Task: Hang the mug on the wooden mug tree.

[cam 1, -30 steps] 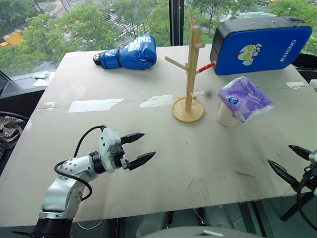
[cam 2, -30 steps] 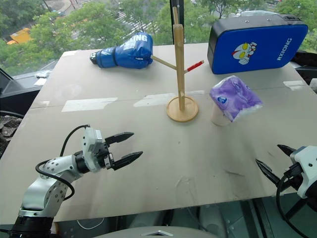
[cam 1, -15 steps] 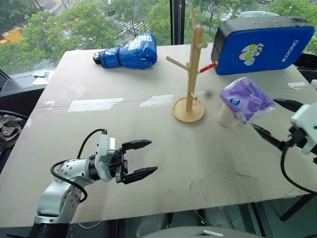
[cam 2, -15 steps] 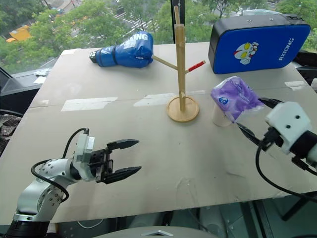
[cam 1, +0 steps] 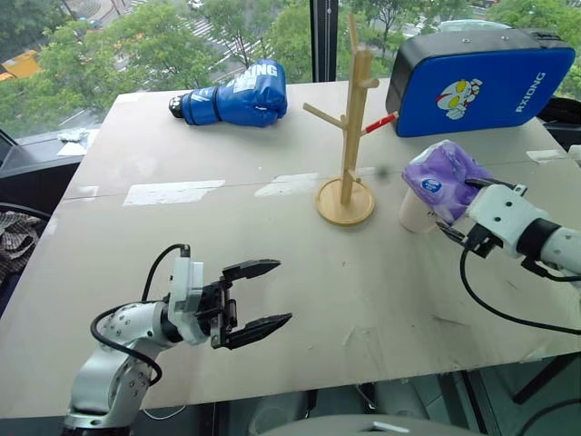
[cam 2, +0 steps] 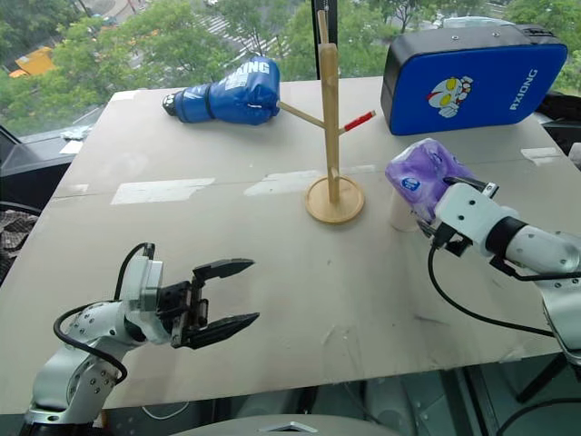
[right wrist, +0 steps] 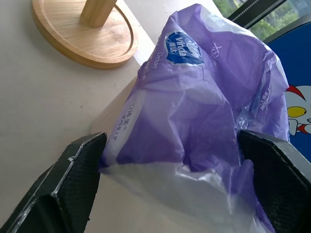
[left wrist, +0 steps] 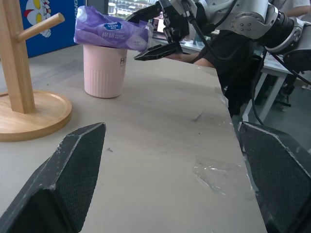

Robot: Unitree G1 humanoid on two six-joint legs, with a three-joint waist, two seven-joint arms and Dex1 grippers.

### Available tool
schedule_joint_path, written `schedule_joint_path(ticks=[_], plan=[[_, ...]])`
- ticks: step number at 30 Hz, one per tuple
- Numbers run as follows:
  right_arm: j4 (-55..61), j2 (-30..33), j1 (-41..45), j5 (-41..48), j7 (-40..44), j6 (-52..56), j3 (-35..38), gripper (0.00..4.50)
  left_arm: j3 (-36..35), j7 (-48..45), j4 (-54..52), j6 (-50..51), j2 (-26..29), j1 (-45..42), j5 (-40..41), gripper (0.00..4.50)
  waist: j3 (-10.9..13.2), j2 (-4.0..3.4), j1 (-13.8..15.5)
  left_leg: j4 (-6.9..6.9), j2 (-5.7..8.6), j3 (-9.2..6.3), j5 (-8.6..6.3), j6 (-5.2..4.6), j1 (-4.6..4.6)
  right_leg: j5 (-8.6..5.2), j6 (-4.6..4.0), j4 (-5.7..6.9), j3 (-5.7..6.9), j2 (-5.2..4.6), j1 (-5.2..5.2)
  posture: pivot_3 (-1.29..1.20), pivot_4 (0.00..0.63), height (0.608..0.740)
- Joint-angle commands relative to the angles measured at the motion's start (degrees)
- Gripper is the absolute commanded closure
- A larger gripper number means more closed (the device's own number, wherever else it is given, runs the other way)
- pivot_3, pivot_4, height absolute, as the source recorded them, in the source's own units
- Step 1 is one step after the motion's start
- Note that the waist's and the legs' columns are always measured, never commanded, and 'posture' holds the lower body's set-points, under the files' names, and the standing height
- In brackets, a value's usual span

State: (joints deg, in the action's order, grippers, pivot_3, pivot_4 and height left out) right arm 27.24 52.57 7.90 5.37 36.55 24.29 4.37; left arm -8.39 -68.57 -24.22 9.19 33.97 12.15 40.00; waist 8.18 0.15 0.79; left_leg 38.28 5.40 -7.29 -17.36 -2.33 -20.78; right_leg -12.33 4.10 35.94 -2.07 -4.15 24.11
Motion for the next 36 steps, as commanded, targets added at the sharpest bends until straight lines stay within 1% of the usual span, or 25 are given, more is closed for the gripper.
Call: schedule_joint_path(ticks=[1, 2, 4, 5, 7, 10, 12, 14, 16, 19, 21, 23, 25, 28, 29, 30, 33, 34, 35, 36], plan=[[0.71, -0.37, 1.58, -0.53, 0.15, 0.24, 0.80, 1.55, 0.48, 2.26, -4.20, -0.36, -0.43, 0.73, -0.28, 0.00, 0.01, -0.01, 0.03, 0.00, 0.00, 0.00, 0.00, 0.00, 0.00, 0.00, 0.00, 0.00, 0.00, 0.00, 0.00, 0.00, 0.150, 0.740], [0.86, -0.47, 1.71, -0.54, 0.28, 0.30, 0.89, 1.95, 0.62, 2.67, -4.56, -0.26, -0.43, 0.79, -0.33, 0.00, 0.01, -0.01, 0.03, -0.01, 0.00, 0.00, 0.00, 0.00, 0.00, 0.00, 0.00, 0.00, 0.00, 0.00, 0.00, 0.00, 0.150, 0.740], [1.30, -0.50, 1.64, -0.29, 0.73, 0.51, 1.33, 2.94, 0.95, 3.46, -5.14, -0.02, -0.45, 0.70, -0.45, 0.00, 0.00, -0.01, 0.02, -0.01, 0.00, 0.00, 0.00, 0.00, 0.01, 0.00, 0.00, 0.00, 0.00, 0.00, 0.00, 0.00, 0.150, 0.740], [1.72, -0.42, 1.33, 0.08, 1.16, 0.53, 1.85, 3.36, 1.17, 3.85, -5.30, 0.06, -0.45, 0.53, -0.54, 0.00, 0.00, -0.01, 0.02, -0.01, 0.00, 0.00, 0.00, 0.00, 0.01, 0.00, 0.00, 0.00, 0.00, 0.01, 0.00, 0.00, 0.150, 0.740], [3.23, -0.66, 0.75, 2.19, 2.04, 1.45, 4.03, 4.42, 1.78, 4.59, -5.49, 0.23, -0.48, 0.05, -0.72, 0.00, 0.00, -0.01, 0.04, -0.01, 0.00, 0.00, 0.00, 0.00, 0.01, 0.00, 0.00, 0.00, 0.00, 0.01, 0.00, 0.00, 0.150, 0.740], [5.55, -1.44, 0.77, 6.19, 2.59, 4.71, 7.97, 4.47, 2.76, 5.48, -5.51, 0.35, -0.56, -0.65, -0.90, 0.00, 0.01, -0.01, 0.04, -0.01, 0.00, -0.01, 0.00, 0.00, 0.00, 0.00, 0.00, 0.00, 0.01, 0.01, 0.00, 0.00, 0.150, 0.740], [6.71, -2.65, 1.38, 10.07, 1.66, 8.67, 13.54, 4.47, 3.78, 5.90, -5.23, 0.30, -0.85, -1.43, -1.22, 0.00, 0.01, -0.02, 0.06, -0.01, 0.00, -0.01, 0.00, 0.00, 0.00, 0.00, 0.00, 0.00, 0.00, 0.01, 0.00, 0.00, 0.150, 0.740], [6.65, -3.24, 0.95, 11.47, 0.50, 11.10, 18.73, 4.47, 4.57, 6.35, -5.11, 0.33, -1.16, -2.11, -1.30, 0.00, 0.01, -0.02, 0.10, -0.01, 0.01, 0.00, 0.00, -0.01, 0.00, 0.00, 0.00, 0.00, -0.02, 0.01, 0.00, 0.00, 0.150, 0.740], [5.08, -2.99, -0.53, 9.55, -1.26, 11.33, 22.28, 4.47, 5.11, 6.81, -5.01, 0.41, -1.35, -2.63, -1.36, 0.00, 0.01, -0.02, 0.13, -0.01, 0.01, -0.02, -0.01, -0.02, -0.01, 0.00, 0.00, -0.01, 0.00, 0.01, -0.01, 0.00, 0.150, 0.740], [-0.25, -3.26, -2.91, 3.74, -6.50, 10.14, 25.41, 4.47, 5.96, 6.95, -4.50, 0.38, -1.59, -3.48, -1.84, 0.00, 0.01, -0.02, 0.17, -0.03, 0.01, -0.03, -0.01, -0.02, 0.00, 0.00, 0.00, -0.01, 0.04, 0.01, -0.01, 0.00, 0.150, 0.740], [-4.11, -3.07, -4.85, 0.21, -8.55, 7.84, 24.20, 4.47, 6.51, 6.93, -4.05, 0.28, -1.69, -4.15, -2.14, 0.00, 0.01, -0.02, 0.12, -0.03, 0.03, 0.06, -0.01, -0.02, 0.02, 0.00, 0.00, 0.00, -0.05, 0.00, -0.01, 0.00, 0.150, 0.740], [-8.40, -3.50, -6.03, -2.08, -9.48, 4.86, 21.66, 4.47, 6.98, 6.97, -3.72, 0.28, -1.77, -4.82, -2.27, 0.00, 0.01, -0.04, 0.03, -0.02, 0.03, 0.10, -0.01, -0.02, 0.05, 0.01, 0.00, 0.01, -0.09, 0.01, 0.00, 0.00, 0.150, 0.740], [-15.18, -5.17, -5.74, -3.63, -10.43, 2.65, 17.86, 4.47, 7.23, 6.74, -3.21, 0.44, -1.70, -5.85, -2.27, 0.00, -0.02, -0.09, -0.27, -0.03, 0.01, 0.17, -0.01, -0.02, 0.09, 0.01, 0.00, 0.04, -0.16, 0.03, 0.01, 0.00, 0.150, 0.740], [-25.05, -6.85, -4.94, -3.96, -8.35, -1.28, 13.26, 4.47, 5.28, 4.89, 0.19, 0.98, -0.44, -8.91, -0.87, 0.00, -0.01, -0.11, -0.37, -0.04, -0.02, 0.27, 0.00, -0.02, 0.15, 0.01, -0.01, 0.05, -0.24, 0.08, -0.02, 0.00, 0.150, 0.740], [-26.86, -7.06, -4.58, -3.79, -7.91, -1.94, 12.73, 3.65, 4.86, 4.47, 0.89, 1.06, -0.17, -9.48, -0.62, 0.00, 0.00, -0.15, -0.37, -0.02, -0.02, 0.28, 0.00, -0.02, 0.16, 0.01, -0.02, 0.07, -0.24, 0.09, -0.02, 0.00, 0.150, 0.740], [-29.10, -7.12, -4.21, -4.09, -7.78, -2.94, 11.93, 3.35, 4.38, 4.12, 1.38, 1.21, 0.15, -9.88, -0.28, 0.00, 0.05, -0.24, -0.39, -0.02, -0.02, 0.29, 0.00, -0.02, 0.16, 0.01, -0.02, 0.07, -0.25, 0.10, -0.01, 0.00, 0.150, 0.740], [-31.86, -5.81, -4.60, -5.54, -6.94, -6.38, 10.08, 1.79, 3.53, 3.63, 1.75, 1.51, 0.84, -10.14, 0.22, 0.00, 0.03, -0.29, -0.63, -0.01, -0.01, 0.36, 0.00, -0.03, 0.15, 0.02, -0.01, 0.06, -0.36, 0.10, 0.02, 0.00, 0.150, 0.740], [-30.19, -5.25, -5.61, -4.82, -6.03, -6.53, 11.14, 1.48, 3.22, 3.74, 1.52, 1.68, 0.95, -9.96, 0.32, 0.00, 0.02, -0.28, -0.64, -0.01, -0.01, 0.34, 0.00, -0.03, 0.13, 0.02, -0.01, 0.04, -0.33, 0.10, 0.02, 0.00, 0.150, 0.740], [-28.17, -4.92, -6.79, -3.45, -4.68, -6.91, 12.58, 0.83, 2.94, 3.83, 1.27, 1.82, 1.01, -9.76, 0.40, 0.00, 0.02, -0.28, -0.62, -0.01, -0.01, 0.33, 0.00, -0.03, 0.13, 0.02, -0.01, 0.04, -0.32, 0.10, 0.02, 0.00, 0.150, 0.740], [-25.19, -5.08, -8.34, -0.44, -2.37, -6.56, 14.64, 0.43, 2.73, 3.94, 1.02, 1.93, 1.04, -9.53, 0.45, 0.00, 0.02, -0.28, -0.61, -0.02, -0.01, 0.32, 0.00, -0.03, 0.13, 0.02, -0.01, 0.04, -0.32, 0.09, 0.02, 0.00, 0.150, 0.740]])
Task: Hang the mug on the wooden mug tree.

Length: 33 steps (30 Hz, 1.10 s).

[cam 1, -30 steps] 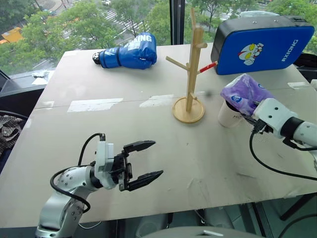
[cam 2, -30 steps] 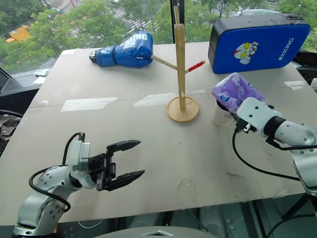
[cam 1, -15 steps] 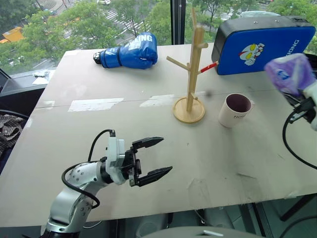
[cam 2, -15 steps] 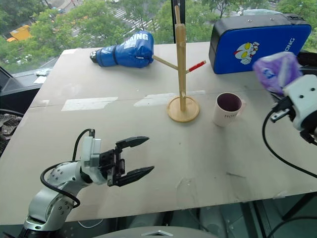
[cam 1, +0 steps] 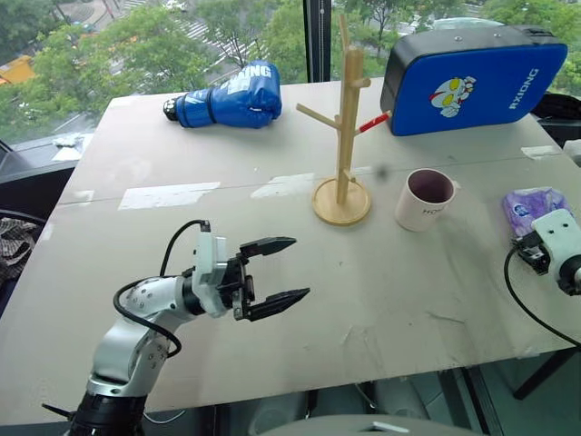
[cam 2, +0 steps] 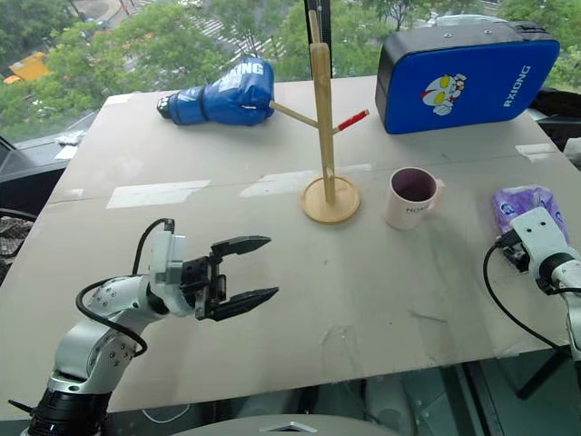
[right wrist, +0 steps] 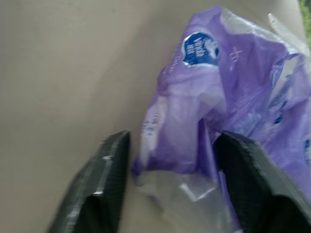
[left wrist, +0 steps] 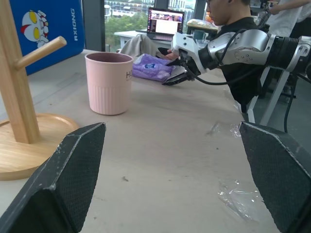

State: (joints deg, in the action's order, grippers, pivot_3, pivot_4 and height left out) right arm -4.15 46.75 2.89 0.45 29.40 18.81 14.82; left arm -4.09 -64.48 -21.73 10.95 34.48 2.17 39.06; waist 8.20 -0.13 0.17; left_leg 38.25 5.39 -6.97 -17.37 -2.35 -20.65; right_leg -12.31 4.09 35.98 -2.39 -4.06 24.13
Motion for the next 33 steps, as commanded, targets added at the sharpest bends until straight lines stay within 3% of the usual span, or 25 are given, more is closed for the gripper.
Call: schedule_joint_path(ticks=[1, 4, 8, 13, 19, 33], plan=[[10.30, -0.27, -5.02, 9.51, 7.40, 0.90, 7.07, 0.30, -1.76, -0.09, -1.72, 0.24, 0.56, 0.79, 1.46, 0.00, 0.00, -0.01, 0.18, 0.00, 0.00, -0.01, 0.00, 0.00, 0.00, 0.00, 0.00, 0.00, 0.01, 0.00, 0.00, 0.00, 0.150, 0.740], [20.99, -2.84, -8.86, 21.52, 11.45, 6.80, 14.15, 0.30, -1.55, 0.26, -2.56, 0.21, 0.34, 1.82, 1.22, 0.00, 0.02, -0.05, 0.47, -0.09, -0.05, -0.16, 0.00, 0.01, -0.06, 0.00, 0.00, -0.01, 0.06, 0.01, 0.04, 0.00, 0.150, 0.740], [23.54, -5.61, -6.03, 22.95, 6.65, 10.06, 12.79, 0.30, -0.75, 0.47, -3.37, 0.52, 0.02, 2.15, 1.19, 0.00, 0.03, 0.04, 0.37, -0.03, -0.05, -0.11, -0.02, -0.01, -0.01, 0.00, 0.00, -0.01, 0.04, 0.01, -0.03, 0.00, 0.150, 0.740], [16.35, -9.54, 2.32, 19.52, 1.79, 8.62, 6.81, 0.30, -0.55, 0.47, -3.44, 0.80, 0.25, 1.18, 1.19, 0.00, 0.04, 0.07, 0.56, 0.04, -0.03, -0.07, -0.01, -0.01, 0.04, 0.02, -0.03, -0.01, 0.06, 0.01, -0.09, 0.00, 0.150, 0.740], [4.38, -12.93, 11.59, 16.93, 2.48, 3.95, 0.59, 0.30, -1.39, 1.62, -6.17, 1.42, 0.89, 2.43, 1.45, 0.00, 0.04, 0.07, 0.35, 0.00, -0.02, -0.04, -0.01, -0.01, -0.05, 0.02, -0.03, -0.01, 0.03, 0.01, 0.04, 0.00, 0.150, 0.740], [-20.22, -16.28, 25.60, 13.74, 6.87, -10.36, -3.83, 0.30, -2.58, 10.00, -14.01, 2.28, -1.91, 7.99, 2.32, 0.00, 0.06, 0.03, 0.21, -0.04, -0.03, -0.01, 0.00, 0.00, -0.08, 0.05, -0.07, 0.01, 0.01, 0.03, 0.12, 0.00, 0.150, 0.740]])
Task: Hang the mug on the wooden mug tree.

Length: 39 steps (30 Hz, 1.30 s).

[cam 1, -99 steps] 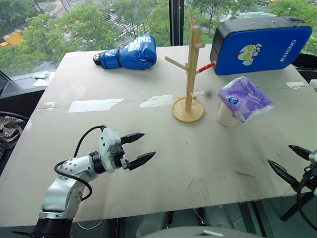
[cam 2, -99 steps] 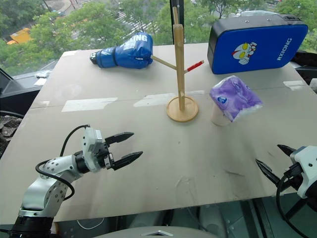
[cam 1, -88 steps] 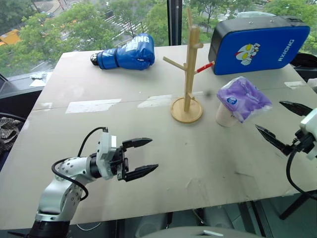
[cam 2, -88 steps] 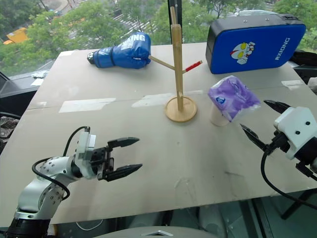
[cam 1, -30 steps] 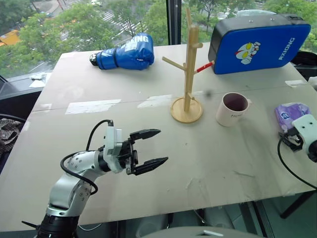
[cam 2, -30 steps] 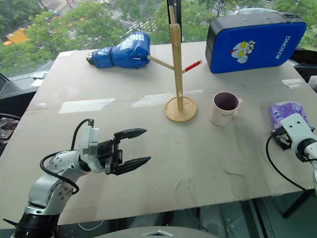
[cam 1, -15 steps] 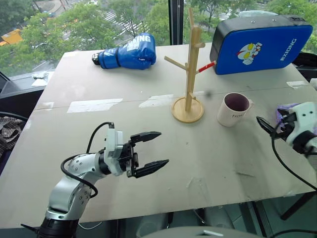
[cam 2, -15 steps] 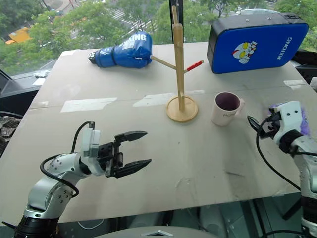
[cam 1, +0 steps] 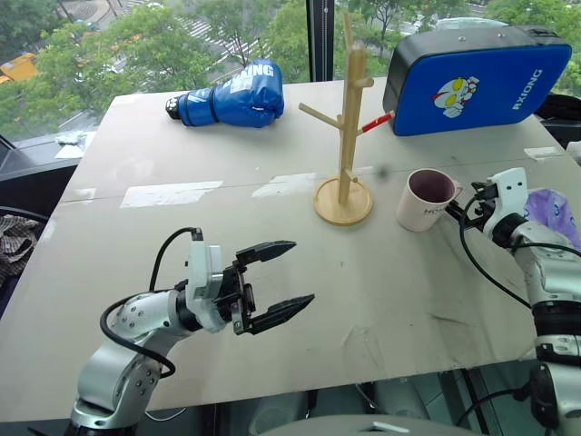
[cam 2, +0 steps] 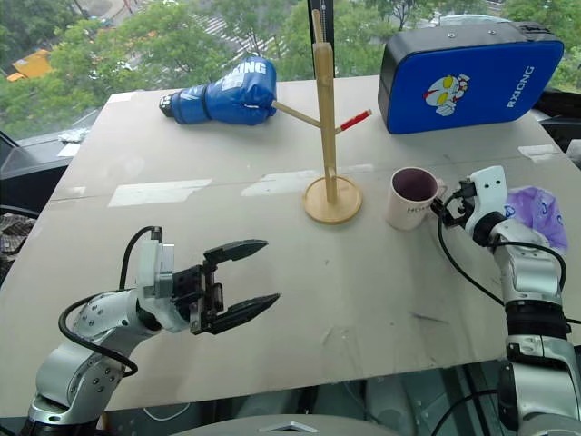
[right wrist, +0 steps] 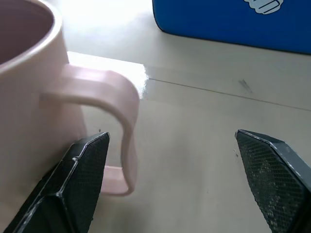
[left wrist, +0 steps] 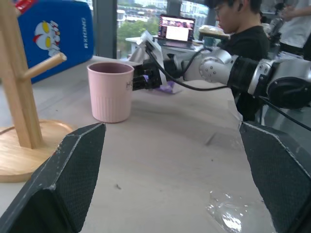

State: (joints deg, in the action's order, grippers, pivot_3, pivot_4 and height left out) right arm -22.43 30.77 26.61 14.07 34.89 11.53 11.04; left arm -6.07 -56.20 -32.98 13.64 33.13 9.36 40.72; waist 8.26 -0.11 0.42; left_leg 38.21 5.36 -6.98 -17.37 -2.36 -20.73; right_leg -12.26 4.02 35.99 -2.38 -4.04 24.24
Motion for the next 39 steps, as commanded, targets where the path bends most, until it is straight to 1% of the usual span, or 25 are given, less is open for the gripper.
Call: schedule_joint_path(ticks=[1, 2, 3, 4, 5, 6, 9, 11, 15, 18, 19, 20, 23, 25, 27, 31, 34, 36, 39], plan=[[-3.44, -0.43, 2.49, -0.25, 1.78, -4.01, -0.36, 0.30, -0.42, 2.06, -3.09, -0.53, -0.70, 1.24, 0.25, 0.00, 0.00, 0.00, -0.12, 0.00, 0.00, -0.01, 0.00, 0.00, 0.00, 0.00, 0.00, 0.00, 0.02, 0.00, 0.00, 0.00, 0.150, 0.740], [-4.71, -0.57, 2.96, -0.57, 2.11, -4.80, -0.60, 0.30, -0.28, 2.38, -3.45, -0.64, -0.81, 1.71, -0.02, 0.00, 0.00, 0.00, -0.25, -0.01, 0.00, -0.01, 0.00, 0.00, 0.00, 0.00, 0.00, 0.00, 0.01, 0.00, 0.00, 0.00, 0.150, 0.740], [-5.94, -0.69, 3.41, -0.73, 2.35, -5.41, -0.73, 0.81, -0.09, 2.93, -3.95, -0.63, -0.97, 2.16, -0.15, 0.00, 0.00, 0.00, -0.46, -0.01, 0.00, 0.00, 0.00, 0.00, 0.00, 0.00, 0.00, 0.00, 0.00, 0.00, 0.00, 0.00, 0.150, 0.740], [-6.74, -0.67, 3.67, -0.75, 2.85, -5.83, -0.92, 1.08, 0.16, 3.42, -4.47, -0.58, -1.10, 2.49, -0.28, 0.00, 0.00, 0.00, -0.69, -0.01, 0.00, 0.00, 0.00, 0.00, -0.01, 0.00, 0.00, -0.01, 0.00, 0.00, 0.00, 0.00, 0.150, 0.740], [-7.27, -0.56, 3.85, -0.81, 3.29, -6.30, -1.10, 1.49, 0.42, 3.88, -4.91, -0.48, -1.19, 2.64, -0.40, 0.00, 0.00, 0.00, -0.75, -0.01, 0.00, 0.00, 0.00, 0.00, -0.01, 0.00, 0.00, -0.01, 0.00, 0.00, 0.00, 0.00, 0.150, 0.740], [-7.38, -0.42, 3.89, -0.79, 3.56, -6.56, -1.13, 2.10, 0.66, 4.36, -5.21, -0.32, -1.26, 2.67, -0.50, 0.00, 0.00, 0.00, -0.75, -0.01, 0.00, -0.02, 0.00, 0.00, -0.02, 0.00, 0.00, -0.01, 0.02, -0.01, 0.00, 0.00, 0.150, 0.740], [-5.89, 0.31, 3.27, -0.34, 4.60, -6.79, -0.81, 3.62, 1.30, 5.54, -5.46, 0.03, -1.37, 2.29, -0.74, 0.00, 0.00, 0.00, -0.92, -0.01, 0.00, -0.01, 0.00, 0.00, 0.00, 0.00, 0.00, 0.00, 0.01, -0.01, 0.00, 0.00, 0.150, 0.740], [-2.82, 1.15, 2.36, 0.37, 5.73, -6.42, -0.40, 4.46, 1.82, 6.47, -5.17, 0.16, -1.71, 1.80, -0.83, 0.00, 0.00, -0.01, -1.05, 0.00, 0.00, -0.01, 0.00, 0.00, 0.00, 0.00, 0.00, 0.01, 0.00, -0.01, 0.00, 0.00, 0.150, 0.740], [6.23, 2.98, 2.45, 3.01, 8.71, -2.52, -0.42, 4.46, 2.46, 8.15, -3.93, -1.25, -3.33, 0.97, -2.33, 0.00, 0.02, -0.04, -1.13, 0.00, 0.00, -0.02, 0.00, 0.00, -0.01, 0.00, 0.00, 0.01, 0.00, -0.01, 0.01, 0.00, 0.150, 0.740], [11.34, 4.06, 6.27, 4.91, 11.51, 1.02, -2.00, 4.46, 1.96, 9.39, -0.93, -7.03, -6.74, -0.63, -6.45, 0.00, 0.03, -0.06, -1.26, 0.00, 0.00, -0.02, 0.00, 0.00, 0.00, 0.00, 0.00, 0.01, 0.00, 0.00, 0.00, 0.00, 0.150, 0.740], [11.84, 4.38, 8.03, 4.95, 12.69, 1.59, -2.79, 4.46, 1.74, 7.92, -0.05, -7.27, -7.99, -0.92, -3.72, 0.00, 0.04, -0.07, -1.39, 0.00, 0.00, -0.01, 0.00, 0.00, 0.00, 0.01, 0.01, 0.02, -0.01, 0.00, 0.01, 0.00, 0.150, 0.740], [11.48, 4.66, 10.36, 4.74, 14.26, 1.79, -3.77, 4.46, 1.09, 7.31, 0.65, -8.05, -8.70, -1.09, -2.80, 0.00, 0.04, -0.07, -1.40, 0.00, -0.01, 0.02, 0.00, 0.00, 0.02, 0.03, -0.04, 0.02, -0.03, 0.01, 0.01, 0.00, 0.150, 0.740], [5.69, 4.94, 19.02, 3.73, 19.70, 0.88, -6.69, 4.46, -1.29, 6.34, 0.79, -9.30, -8.92, -2.26, -0.69, 0.00, 0.04, -0.07, -1.35, 0.00, -0.03, 0.00, 0.00, 0.00, 0.01, 0.04, -0.04, 0.02, 0.00, 0.02, 0.01, 0.00, 0.150, 0.740], [-0.06, 5.15, 24.36, 2.08, 22.69, -1.09, -8.57, 4.46, -2.91, 7.76, -2.02, -5.21, -6.63, -2.84, 3.60, 0.00, 0.06, -0.05, -1.25, 0.01, -0.03, -0.03, 0.00, 0.00, -0.01, 0.04, -0.04, 0.01, 0.05, 0.02, 0.02, 0.00, 0.150, 0.740], [-10.09, 5.21, 31.79, -0.74, 26.75, -5.19, -11.03, 4.46, -4.51, 10.94, -5.97, -1.72, -4.51, -3.21, 7.48, 0.00, 0.09, 0.00, -1.11, 0.01, -0.03, -0.08, 0.00, 0.00, -0.04, 0.03, -0.05, -0.02, 0.10, 0.00, 0.01, 0.00, 0.150, 0.740], [-25.85, 4.42, 42.15, -3.83, 32.65, -11.79, -13.12, 4.46, -5.23, 16.39, -12.48, 1.59, -3.17, -1.54, 11.27, 0.00, 0.13, 0.07, -1.17, 0.01, 0.02, -0.06, -0.01, -0.01, -0.16, 0.03, -0.05, -0.15, 0.08, -0.06, 0.04, 0.00, 0.150, 0.740], [-32.88, 3.37, 47.31, -5.39, 37.54, -15.16, -13.93, 4.46, -3.35, 18.19, -14.87, 1.57, -4.20, 0.96, 9.82, 0.00, 0.13, 0.06, -1.31, -0.09, 0.01, 0.02, -0.01, -0.01, -0.24, 0.03, -0.05, -0.14, 0.01, -0.06, 0.23, 0.00, 0.150, 0.740], [-35.79, 2.36, 49.85, -6.31, 40.41, -16.81, -14.48, 4.46, -1.08, 17.95, -14.12, 0.09, -5.87, 2.67, 6.98, 0.00, 0.15, 0.03, -1.42, -0.15, 0.00, 0.05, 0.00, 0.00, -0.32, 0.03, -0.05, -0.09, -0.03, -0.04, 0.40, 0.00, 0.150, 0.740], [-38.86, 1.34, 51.91, -7.72, 42.19, -18.77, -14.75, 4.46, 1.32, 16.95, -12.39, -2.05, -7.79, 3.89, 3.56, 0.00, 0.16, 0.00, -1.53, -0.18, -0.04, 0.09, 0.00, 0.02, -0.32, 0.04, -0.06, -0.01, -0.06, 0.00, 0.45, 0.00, 0.150, 0.740]])
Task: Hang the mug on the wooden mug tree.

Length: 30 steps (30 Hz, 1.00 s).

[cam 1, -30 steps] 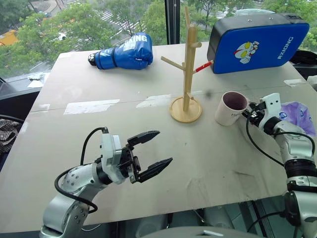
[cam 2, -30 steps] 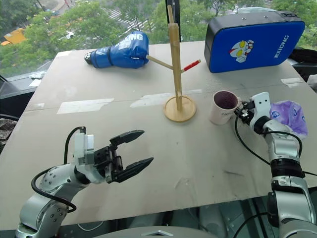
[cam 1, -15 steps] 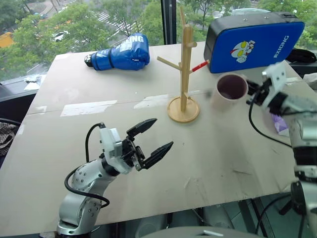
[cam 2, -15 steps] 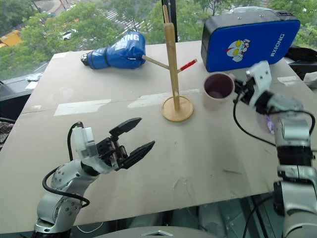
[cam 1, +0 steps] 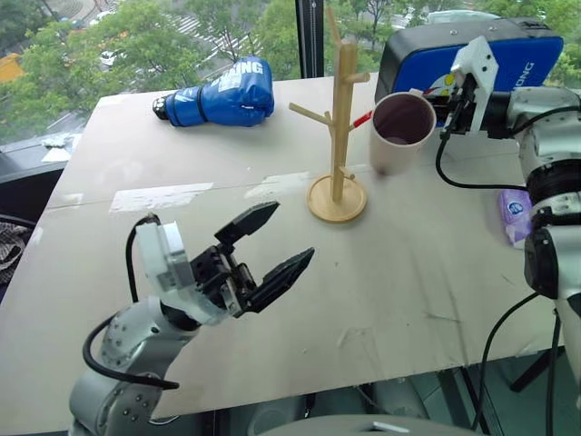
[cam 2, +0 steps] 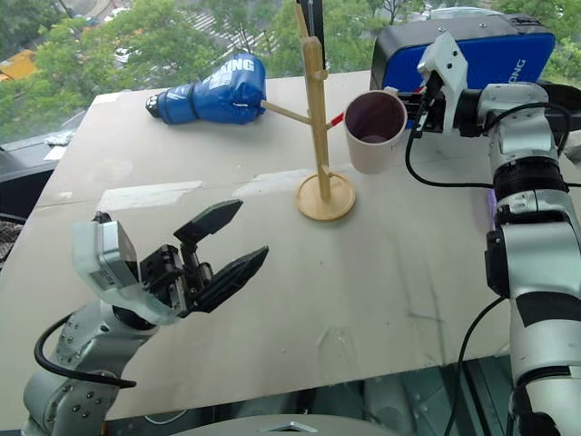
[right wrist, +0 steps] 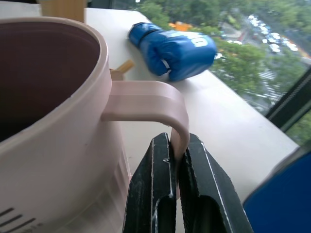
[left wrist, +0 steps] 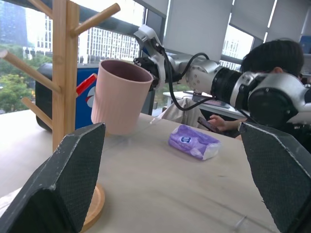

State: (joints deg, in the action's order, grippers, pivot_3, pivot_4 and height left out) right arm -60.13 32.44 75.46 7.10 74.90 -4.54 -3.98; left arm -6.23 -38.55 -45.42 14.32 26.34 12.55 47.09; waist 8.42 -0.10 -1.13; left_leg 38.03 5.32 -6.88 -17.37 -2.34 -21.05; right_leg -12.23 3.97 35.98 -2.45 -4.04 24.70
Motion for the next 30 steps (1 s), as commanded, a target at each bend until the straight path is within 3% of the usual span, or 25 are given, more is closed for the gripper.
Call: schedule_joint_path(ticks=[1, 7, 21, 24, 29, 30], plan=[[-2.08, -0.86, 3.69, -1.18, 2.60, -3.16, 0.15, 4.46, 2.20, -1.15, 0.77, -3.61, -1.69, 1.06, -3.90, 0.00, 0.01, -0.02, 0.10, 0.00, 0.00, -0.01, 0.00, 0.00, 0.00, 0.00, 0.00, 0.02, 0.01, 0.00, 0.01, 0.00, 0.150, 0.740], [-7.72, -3.79, 6.88, -4.56, 1.26, -5.42, -0.34, 4.46, 2.28, -4.69, 4.21, -8.90, -3.75, 4.19, -6.53, 0.00, 0.02, -0.04, 0.17, 0.04, 0.00, 0.00, 0.00, 0.01, 0.01, 0.01, -0.03, 0.06, 0.00, 0.00, 0.00, 0.00, 0.150, 0.740], [-12.65, -6.72, 10.17, -9.23, -0.57, -6.44, -0.56, 4.46, -1.36, -6.69, 5.12, -13.23, -3.33, 8.14, -5.15, 0.00, 0.10, -0.17, 0.09, 0.02, 0.00, 0.00, 0.00, 0.01, -0.05, 0.01, -0.03, 0.04, 0.00, 0.00, 0.07, 0.00, 0.150, 0.740], [-12.96, -7.39, 9.40, -11.06, -4.04, -6.84, -1.09, 4.46, -2.40, -6.31, 4.11, -13.01, -3.10, 8.29, -4.20, 0.00, 0.10, -0.17, 0.03, 0.03, 0.00, 0.00, 0.00, 0.01, -0.04, 0.01, -0.03, 0.06, -0.01, 0.00, 0.07, 0.00, 0.150, 0.740], [-11.58, -4.59, 7.88, -9.95, -6.39, -9.25, 1.69, 2.31, -2.73, -4.19, 2.13, -12.27, -3.18, 7.18, -3.48, 0.00, 0.10, -0.17, 0.35, 0.04, 0.01, -0.02, 0.00, 0.01, -0.05, 0.01, -0.03, 0.09, 0.01, 0.00, 0.07, 0.00, 0.150, 0.740], [-11.11, -3.73, 7.42, -9.55, -5.50, -9.63, 2.12, 2.31, -2.81, -3.61, 1.64, -12.03, -3.11, 6.86, -3.21, 0.00, 0.10, -0.17, 0.48, 0.04, 0.02, -0.02, 0.00, 0.01, -0.06, 0.01, -0.03, 0.09, 0.03, 0.00, 0.06, 0.00, 0.150, 0.740]])
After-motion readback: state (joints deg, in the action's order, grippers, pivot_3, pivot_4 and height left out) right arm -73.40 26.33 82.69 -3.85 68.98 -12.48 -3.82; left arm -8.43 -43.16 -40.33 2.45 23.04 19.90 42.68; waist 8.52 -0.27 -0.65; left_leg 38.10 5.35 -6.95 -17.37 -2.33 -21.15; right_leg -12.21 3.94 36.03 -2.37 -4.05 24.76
